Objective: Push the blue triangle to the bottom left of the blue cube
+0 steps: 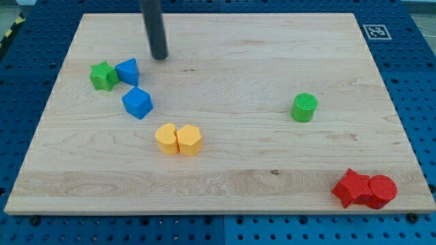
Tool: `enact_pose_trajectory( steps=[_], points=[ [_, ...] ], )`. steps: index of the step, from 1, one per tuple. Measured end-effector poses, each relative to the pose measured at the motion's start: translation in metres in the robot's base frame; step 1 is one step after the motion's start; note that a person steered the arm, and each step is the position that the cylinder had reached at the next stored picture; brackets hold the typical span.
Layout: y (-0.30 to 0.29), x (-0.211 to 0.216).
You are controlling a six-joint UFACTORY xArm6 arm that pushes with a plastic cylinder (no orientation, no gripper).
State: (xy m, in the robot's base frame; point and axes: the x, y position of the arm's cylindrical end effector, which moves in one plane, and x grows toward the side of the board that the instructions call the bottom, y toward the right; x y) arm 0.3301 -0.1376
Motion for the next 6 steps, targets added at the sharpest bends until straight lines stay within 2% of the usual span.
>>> enact_pose_trajectory(
  steps=[1, 2, 3, 4, 5, 6],
  points=[
    [-0.02, 0.038],
    [0.0, 0.053],
    [0.008, 0.051],
    [-0.028, 0.033],
    [-0.076, 0.034],
    [-0.084, 0.038]
  ],
)
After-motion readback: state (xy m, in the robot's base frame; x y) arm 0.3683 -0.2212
